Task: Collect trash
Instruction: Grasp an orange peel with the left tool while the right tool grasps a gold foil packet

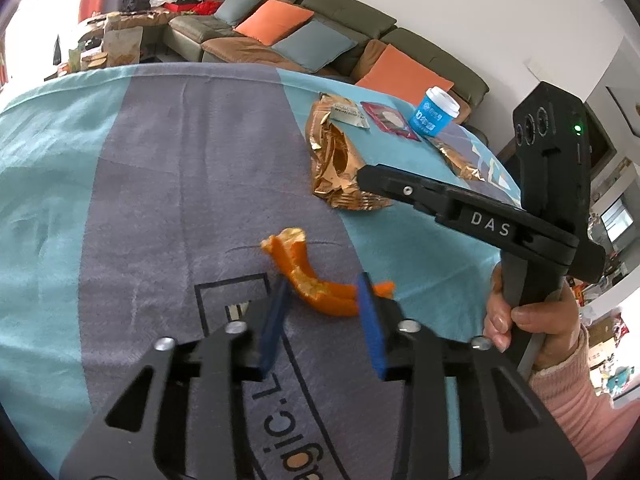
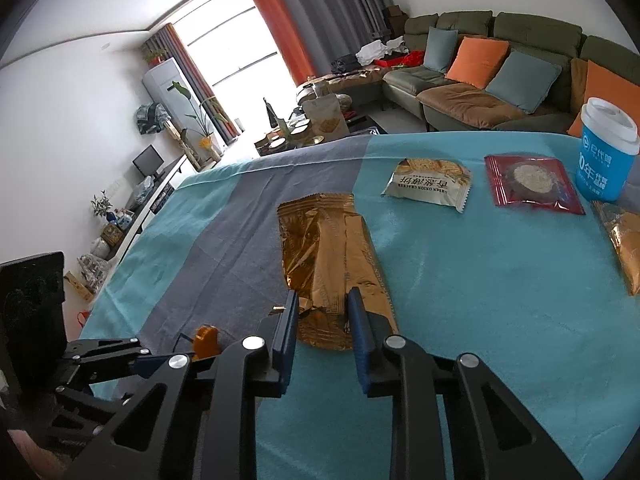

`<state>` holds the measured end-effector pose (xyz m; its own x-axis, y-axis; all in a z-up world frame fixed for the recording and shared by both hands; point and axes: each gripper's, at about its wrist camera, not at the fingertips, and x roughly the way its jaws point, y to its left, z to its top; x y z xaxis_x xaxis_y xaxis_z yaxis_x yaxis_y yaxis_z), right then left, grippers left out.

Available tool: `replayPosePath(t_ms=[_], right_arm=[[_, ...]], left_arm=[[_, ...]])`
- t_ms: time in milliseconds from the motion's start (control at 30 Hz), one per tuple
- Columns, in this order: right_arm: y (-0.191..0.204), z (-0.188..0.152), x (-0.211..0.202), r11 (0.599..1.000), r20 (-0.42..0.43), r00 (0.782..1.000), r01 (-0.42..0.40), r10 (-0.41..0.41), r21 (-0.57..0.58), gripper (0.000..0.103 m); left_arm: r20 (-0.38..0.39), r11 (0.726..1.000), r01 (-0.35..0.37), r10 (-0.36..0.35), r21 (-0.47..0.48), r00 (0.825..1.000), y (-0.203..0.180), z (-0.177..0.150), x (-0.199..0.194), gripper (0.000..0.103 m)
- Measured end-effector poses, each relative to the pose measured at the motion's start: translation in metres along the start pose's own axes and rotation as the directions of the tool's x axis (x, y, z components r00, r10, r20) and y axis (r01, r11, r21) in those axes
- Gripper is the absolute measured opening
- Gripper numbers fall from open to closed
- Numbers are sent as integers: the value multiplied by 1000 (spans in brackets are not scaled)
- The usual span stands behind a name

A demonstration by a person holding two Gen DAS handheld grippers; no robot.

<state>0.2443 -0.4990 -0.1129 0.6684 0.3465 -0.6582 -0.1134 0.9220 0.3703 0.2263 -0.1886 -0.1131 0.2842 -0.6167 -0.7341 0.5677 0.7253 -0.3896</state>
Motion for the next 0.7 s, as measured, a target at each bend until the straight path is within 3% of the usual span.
replayPosePath(t_ms=[67,200,700], right_arm=[[-1,0,-1,1000,2,1000,-10,10,9,19],[-2,0,-3,1000,5,1000,-24,24,13,18],[11,-5,-19,996,42,995,-88,87,12,18]], left_arm=[[-3,1000,9,-9,-11,1000,3,0,1,27],[-4,1000,4,-4,-26,1000,7,0,2,14],[49,999,-44,44,-8,998,6,-9,-19,10]])
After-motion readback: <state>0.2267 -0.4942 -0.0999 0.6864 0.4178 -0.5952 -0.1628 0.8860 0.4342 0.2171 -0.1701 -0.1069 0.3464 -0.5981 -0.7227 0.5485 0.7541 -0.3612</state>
